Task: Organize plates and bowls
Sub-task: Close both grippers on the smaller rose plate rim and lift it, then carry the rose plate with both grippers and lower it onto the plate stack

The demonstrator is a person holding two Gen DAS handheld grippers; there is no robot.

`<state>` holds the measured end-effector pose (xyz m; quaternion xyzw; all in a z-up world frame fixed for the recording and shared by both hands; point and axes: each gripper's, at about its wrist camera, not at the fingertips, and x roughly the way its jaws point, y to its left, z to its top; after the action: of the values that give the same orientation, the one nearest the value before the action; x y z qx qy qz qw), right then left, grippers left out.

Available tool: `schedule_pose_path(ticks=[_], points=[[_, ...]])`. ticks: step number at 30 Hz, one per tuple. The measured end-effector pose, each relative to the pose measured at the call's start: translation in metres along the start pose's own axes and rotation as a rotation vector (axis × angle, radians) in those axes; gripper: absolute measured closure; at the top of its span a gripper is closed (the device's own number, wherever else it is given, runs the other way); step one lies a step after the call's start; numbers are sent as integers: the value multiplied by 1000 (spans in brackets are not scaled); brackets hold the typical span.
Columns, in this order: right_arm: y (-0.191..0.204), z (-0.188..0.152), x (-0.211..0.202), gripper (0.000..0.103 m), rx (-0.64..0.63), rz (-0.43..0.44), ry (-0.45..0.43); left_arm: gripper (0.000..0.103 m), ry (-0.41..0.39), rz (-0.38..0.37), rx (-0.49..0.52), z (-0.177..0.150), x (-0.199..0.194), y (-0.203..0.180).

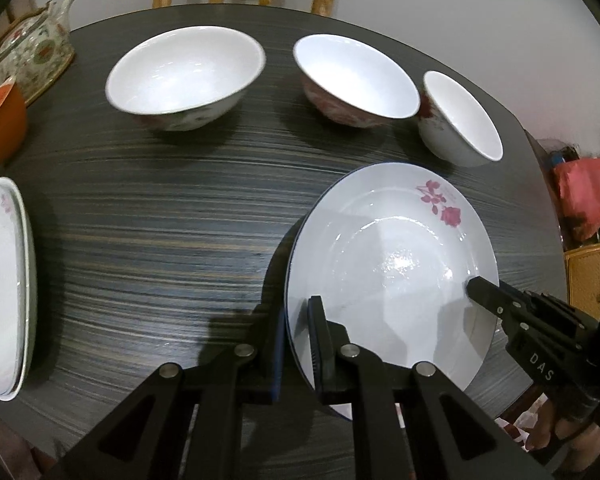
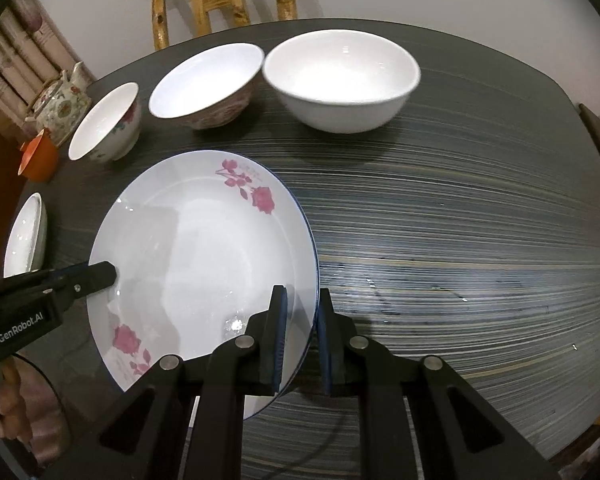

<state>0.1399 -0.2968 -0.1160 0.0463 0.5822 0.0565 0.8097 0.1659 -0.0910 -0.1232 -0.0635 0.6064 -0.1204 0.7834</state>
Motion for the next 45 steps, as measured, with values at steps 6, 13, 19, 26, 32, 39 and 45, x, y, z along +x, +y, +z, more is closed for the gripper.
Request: schedule_pose_path(ticks=[6,13,19,26,32,39,45], points=[[23,1,1,89,-17,8,4,92,-5,6,-17,-5,-7,22],[44,-2,5,90,-26,9,16,92,-8,9,-32,-11,-14,43],[65,-2,6,90,-32,11,18,92,-21,13,-48,-8,-21,59],[90,-1,5,90,-54,17,13,92,-36,21,-68,-16,-36,84],[108,1,3,90,-70,26,7,92,-52,28,-80,-16,-46,99],[129,7,-5,90,-98,29,-9,91,-78,44,-84,-18,-59,112],[139,9,-8,90,-113,35,-10,91,-81,56,-96,-17,-70,127]])
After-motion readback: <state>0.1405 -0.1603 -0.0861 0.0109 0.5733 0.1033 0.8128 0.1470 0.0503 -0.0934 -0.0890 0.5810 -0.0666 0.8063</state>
